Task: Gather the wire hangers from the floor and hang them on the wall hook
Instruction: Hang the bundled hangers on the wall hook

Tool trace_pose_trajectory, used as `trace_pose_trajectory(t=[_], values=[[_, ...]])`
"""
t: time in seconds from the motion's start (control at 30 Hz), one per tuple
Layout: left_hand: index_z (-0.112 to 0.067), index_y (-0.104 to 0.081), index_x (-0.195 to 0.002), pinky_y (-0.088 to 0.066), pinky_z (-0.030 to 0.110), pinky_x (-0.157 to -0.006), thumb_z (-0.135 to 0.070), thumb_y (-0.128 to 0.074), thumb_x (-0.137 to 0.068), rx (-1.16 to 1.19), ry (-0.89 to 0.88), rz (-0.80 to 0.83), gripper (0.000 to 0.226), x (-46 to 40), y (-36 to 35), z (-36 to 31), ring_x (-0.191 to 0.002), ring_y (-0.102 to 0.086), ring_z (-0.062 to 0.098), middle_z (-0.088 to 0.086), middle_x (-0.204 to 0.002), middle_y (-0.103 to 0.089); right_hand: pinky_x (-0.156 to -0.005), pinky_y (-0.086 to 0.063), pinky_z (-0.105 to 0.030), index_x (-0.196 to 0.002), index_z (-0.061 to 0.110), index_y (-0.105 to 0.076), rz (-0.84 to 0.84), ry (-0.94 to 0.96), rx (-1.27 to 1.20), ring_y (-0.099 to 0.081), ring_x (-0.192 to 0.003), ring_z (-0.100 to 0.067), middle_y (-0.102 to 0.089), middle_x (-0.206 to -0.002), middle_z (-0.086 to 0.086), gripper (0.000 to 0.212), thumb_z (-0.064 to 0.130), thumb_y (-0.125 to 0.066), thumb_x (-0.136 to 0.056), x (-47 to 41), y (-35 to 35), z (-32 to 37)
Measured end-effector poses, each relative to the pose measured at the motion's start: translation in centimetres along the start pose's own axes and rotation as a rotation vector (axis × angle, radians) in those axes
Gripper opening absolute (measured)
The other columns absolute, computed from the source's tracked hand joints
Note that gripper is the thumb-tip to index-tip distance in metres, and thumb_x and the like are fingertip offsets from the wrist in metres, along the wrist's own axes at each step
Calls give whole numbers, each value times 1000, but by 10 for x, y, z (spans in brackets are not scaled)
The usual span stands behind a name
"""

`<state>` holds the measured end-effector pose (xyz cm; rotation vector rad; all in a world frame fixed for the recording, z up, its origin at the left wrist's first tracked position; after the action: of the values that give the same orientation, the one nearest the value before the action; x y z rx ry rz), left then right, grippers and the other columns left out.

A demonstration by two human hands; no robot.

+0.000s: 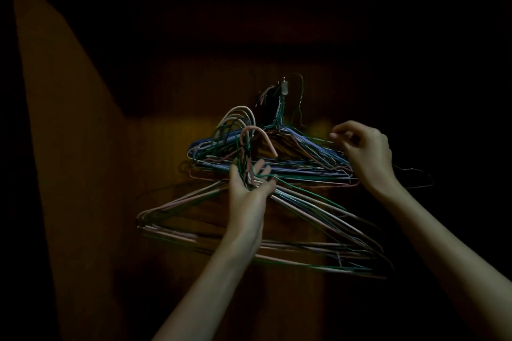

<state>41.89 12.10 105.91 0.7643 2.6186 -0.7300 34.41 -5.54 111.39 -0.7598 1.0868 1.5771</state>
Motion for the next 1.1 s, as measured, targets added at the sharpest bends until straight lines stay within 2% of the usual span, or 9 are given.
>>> trace_pose_trajectory(t=[0.1,0.2,0.33,0.43,0.63,0.77,0.9,1.03,1.1], values=[[-24,-13,-150,-35,32,-102,13,-49,-88,-36,-41,14,80,-11,-5,0,-118,-55,14,2,-130,-57,-72,-54,-35,-97,20,-69,-14,-8,-39,-65,-86,-15,-70,-90,-1,12,23,-62,-88,-19,-9,-3],[-26,-7,-150,-31,31,-98,11,-50,-89,-47,-59,5,83,-24,-9,1,-117,-55,12,1,-130,-57,-76,-55,-42,-97,21,-70,-6,-12,-55,-66,-89,-17,-71,-90,-1,12,22,-62,-89,-38,-23,-6],[-24,-8,-151,-35,38,-108,12,-51,-88,-47,-79,-16,84,-37,-12,5,-117,-55,13,1,-128,-57,-76,-53,-40,-98,23,-70,30,-11,-21,-65,-91,-16,-71,-94,1,14,20,-59,-90,-56,-43,-10],[-22,-11,-151,-37,43,-109,13,-51,-87,-50,-83,-37,83,-44,-9,8,-115,-56,13,2,-127,-57,-78,-53,-40,-99,24,-69,57,-23,16,-64,-95,-14,-71,-96,5,16,18,-57,-91,-59,-59,-18],[-22,-15,-150,-35,46,-110,13,-52,-87,-73,-79,-69,80,-55,-2,15,-121,-52,16,3,-132,-55,-70,-42,-27,-98,23,-69,89,-52,58,-63,-98,-14,-71,-99,5,15,19,-56,-92,-68,-75,-30],[-21,-22,-147,-38,40,-107,14,-50,-87,-78,-104,-75,75,-60,1,17,-121,-53,17,5,-131,-55,-69,-41,-30,-93,23,-68,183,-65,79,-60,-99,-18,-68,-100,1,9,25,-59,-91,-70,-86,-44],[-21,-24,-145,-41,35,-102,14,-50,-87,-83,-118,-74,73,-59,2,17,-119,-55,15,4,-129,-56,-70,-39,-31,-92,20,-67,207,-46,101,-50,-91,-13,-50,-95,3,10,28,-62,-88,-68,-93,-49],[-21,-17,-149,-39,39,-107,13,-52,-87,-98,-107,-72,79,-55,6,16,-120,-54,16,5,-132,-55,-77,-51,-41,-97,22,-67,205,-17,126,-56,-98,-19,-58,-103,-2,11,25,-61,-89,-58,-93,-47],[-21,-16,-150,-37,40,-108,12,-53,-87,-105,-99,-73,80,-53,8,16,-121,-53,16,5,-133,-54,-77,-51,-40,-101,21,-67,187,-5,144,-56,-101,-20,-60,-105,-3,14,25,-60,-90,-53,-90,-44]])
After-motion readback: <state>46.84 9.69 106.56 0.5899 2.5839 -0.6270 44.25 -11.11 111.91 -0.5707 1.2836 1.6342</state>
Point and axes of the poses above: each hand's wrist, its own x-axis away from the middle knuckle, its own y-axis out of the back of the hand, z = x × y, the point moved 1 cm from there along -x, towards the middle knuckle
